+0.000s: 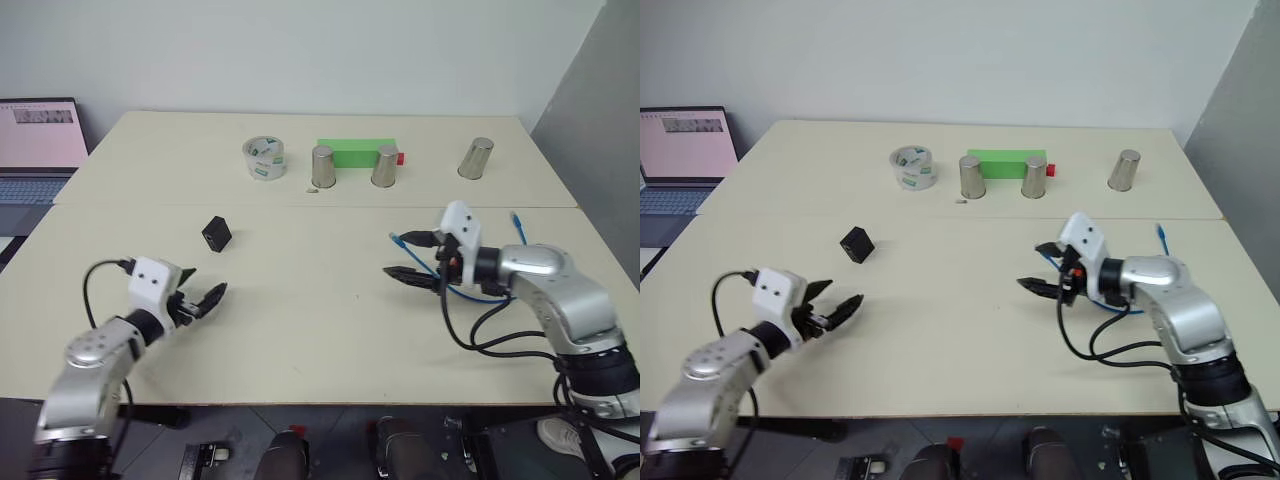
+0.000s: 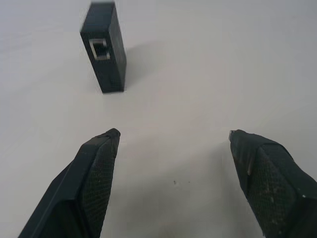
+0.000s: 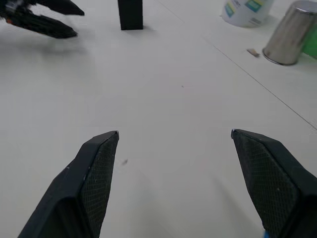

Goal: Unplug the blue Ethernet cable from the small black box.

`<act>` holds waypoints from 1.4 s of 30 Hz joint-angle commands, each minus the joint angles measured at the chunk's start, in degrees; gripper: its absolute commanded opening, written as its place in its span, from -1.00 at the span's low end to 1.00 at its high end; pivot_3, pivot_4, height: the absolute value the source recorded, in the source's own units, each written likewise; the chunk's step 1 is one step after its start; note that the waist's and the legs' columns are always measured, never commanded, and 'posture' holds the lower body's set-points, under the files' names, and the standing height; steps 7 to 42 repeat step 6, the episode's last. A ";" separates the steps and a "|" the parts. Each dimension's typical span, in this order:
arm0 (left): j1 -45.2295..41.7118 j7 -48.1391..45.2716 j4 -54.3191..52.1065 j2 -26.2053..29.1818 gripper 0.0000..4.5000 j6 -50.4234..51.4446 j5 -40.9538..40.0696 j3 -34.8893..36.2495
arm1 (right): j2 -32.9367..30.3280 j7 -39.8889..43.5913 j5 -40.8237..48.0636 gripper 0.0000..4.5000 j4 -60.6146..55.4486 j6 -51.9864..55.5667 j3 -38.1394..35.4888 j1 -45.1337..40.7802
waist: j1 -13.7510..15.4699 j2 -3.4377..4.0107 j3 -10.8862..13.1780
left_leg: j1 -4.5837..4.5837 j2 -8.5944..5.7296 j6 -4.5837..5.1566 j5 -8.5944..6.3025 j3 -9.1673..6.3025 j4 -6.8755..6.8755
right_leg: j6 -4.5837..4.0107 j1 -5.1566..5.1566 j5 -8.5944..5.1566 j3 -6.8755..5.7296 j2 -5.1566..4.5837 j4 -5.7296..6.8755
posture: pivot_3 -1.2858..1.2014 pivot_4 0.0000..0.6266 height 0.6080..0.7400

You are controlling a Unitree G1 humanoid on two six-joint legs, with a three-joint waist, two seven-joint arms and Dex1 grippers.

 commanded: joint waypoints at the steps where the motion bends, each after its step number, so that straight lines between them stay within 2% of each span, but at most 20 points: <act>1: -3.43 -5.36 -1.53 5.36 0.67 2.50 -2.83 3.24 | -3.87 1.95 1.09 0.71 0.45 -0.70 -4.17 0.13 | -0.14 0.01 0.01 | 0.03 0.00 0.00 0.00 0.04 -0.01 | 0.00 0.02 0.00 0.02 0.00 -0.01 | 0.03 -0.52 1.00; 6: -5.38 -8.35 0.18 8.03 0.67 3.11 -3.09 3.53 | -5.52 2.32 0.87 0.71 2.41 -1.76 -4.64 -0.83 | -0.58 0.01 0.01 | 0.04 0.02 0.01 -0.01 0.14 -0.09 | -0.07 0.00 -0.06 0.08 0.01 -0.06 | 0.03 -0.52 1.00; 42: -5.38 -8.35 0.18 8.03 0.67 3.11 -3.09 3.53 | -5.52 2.32 0.87 0.71 2.41 -1.76 -4.64 -0.83 | -0.58 0.01 0.01 | 0.04 0.02 0.01 -0.01 0.14 -0.09 | -0.07 0.00 -0.06 0.08 0.01 -0.06 | 0.03 -0.52 1.00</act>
